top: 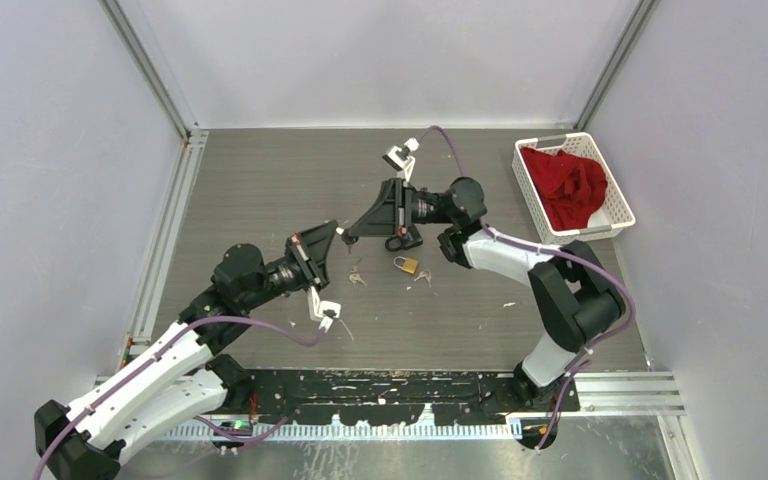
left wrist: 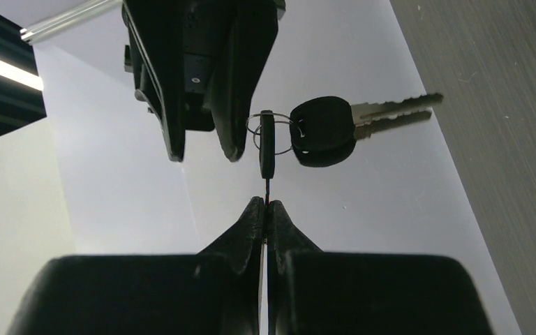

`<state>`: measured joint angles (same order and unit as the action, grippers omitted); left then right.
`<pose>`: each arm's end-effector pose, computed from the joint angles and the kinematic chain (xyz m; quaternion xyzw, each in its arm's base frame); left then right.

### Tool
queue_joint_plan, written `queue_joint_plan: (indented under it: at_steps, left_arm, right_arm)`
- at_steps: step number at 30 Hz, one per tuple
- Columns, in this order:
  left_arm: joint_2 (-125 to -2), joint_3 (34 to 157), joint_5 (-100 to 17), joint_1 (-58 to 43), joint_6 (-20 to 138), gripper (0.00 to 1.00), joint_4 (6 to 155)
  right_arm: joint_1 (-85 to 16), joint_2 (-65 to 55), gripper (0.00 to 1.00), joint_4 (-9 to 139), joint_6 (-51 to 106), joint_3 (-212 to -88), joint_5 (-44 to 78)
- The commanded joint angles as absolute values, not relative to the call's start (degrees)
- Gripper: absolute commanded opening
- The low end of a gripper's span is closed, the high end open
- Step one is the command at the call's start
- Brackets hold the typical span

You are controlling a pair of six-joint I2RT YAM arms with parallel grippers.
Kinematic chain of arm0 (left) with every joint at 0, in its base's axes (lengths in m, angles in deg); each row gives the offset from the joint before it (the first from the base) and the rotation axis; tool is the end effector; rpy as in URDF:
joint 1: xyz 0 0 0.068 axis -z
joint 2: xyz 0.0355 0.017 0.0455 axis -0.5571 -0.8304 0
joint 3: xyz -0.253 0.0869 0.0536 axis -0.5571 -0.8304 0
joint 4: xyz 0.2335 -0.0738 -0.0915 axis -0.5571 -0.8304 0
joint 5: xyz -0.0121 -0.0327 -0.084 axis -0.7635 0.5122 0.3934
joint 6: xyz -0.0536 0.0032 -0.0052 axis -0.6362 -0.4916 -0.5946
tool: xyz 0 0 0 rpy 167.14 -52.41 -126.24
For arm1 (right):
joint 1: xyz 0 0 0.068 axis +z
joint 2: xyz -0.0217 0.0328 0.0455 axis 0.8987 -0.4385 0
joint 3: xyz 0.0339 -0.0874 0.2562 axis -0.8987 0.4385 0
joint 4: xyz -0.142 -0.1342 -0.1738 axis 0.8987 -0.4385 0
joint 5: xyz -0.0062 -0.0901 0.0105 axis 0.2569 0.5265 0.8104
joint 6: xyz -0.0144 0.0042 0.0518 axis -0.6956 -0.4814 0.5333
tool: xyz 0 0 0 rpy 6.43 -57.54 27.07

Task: Unlock with the key

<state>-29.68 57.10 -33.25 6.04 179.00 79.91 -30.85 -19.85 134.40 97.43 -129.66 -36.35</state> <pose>0.1318 -0.1234 0.3041 0.7330 0.1072 0.2864 0.6076 0.2785 0.2189 0.3063 -0.2397 0.5716 0.7551 0.2135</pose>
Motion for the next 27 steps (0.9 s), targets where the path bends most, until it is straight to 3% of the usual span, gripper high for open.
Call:
queue_joint_plan:
  at_steps: [1, 5, 10, 13, 16, 20, 27]
  left_arm:
    - [-29.81, 58.84, -33.47, 6.2, 179.91, 0.0, 81.33]
    - [-30.12, 58.83, -33.43, 6.19, 180.39, 0.0, 81.71]
    - [-29.74, 58.88, -32.99, 6.21, 180.47, 0.0, 81.52]
    - [-29.39, 58.75, -32.0, 6.22, 180.59, 0.0, 81.3]
    - [-28.88, 58.61, -30.44, 6.18, 180.92, 0.0, 81.1]
    - [-28.22, 58.8, -29.32, 6.2, 181.71, 0.0, 80.08]
    - [-28.09, 58.66, -30.24, 6.14, 182.01, 0.0, 80.21]
  right_arm:
    - [-30.68, -11.47, 0.31, 137.48, 94.25, -126.25, -38.99]
    - [-30.68, -6.53, 0.3, 122.43, 83.7, -125.61, -39.41]
    - [-31.11, -1.19, 0.34, 91.82, 62.47, -131.58, -34.74]
    - [-31.05, -1.13, 0.6, 83.73, 56.59, -136.77, -30.04]
    - [-30.91, -5.15, 0.66, 87.37, 59.78, -139.87, -31.24]
    - [-29.2, -10.84, 0.64, 92.67, 63.88, -141.59, -34.91]
    - [-27.36, -10.85, 0.43, 100.86, 67.67, -136.67, -36.55]
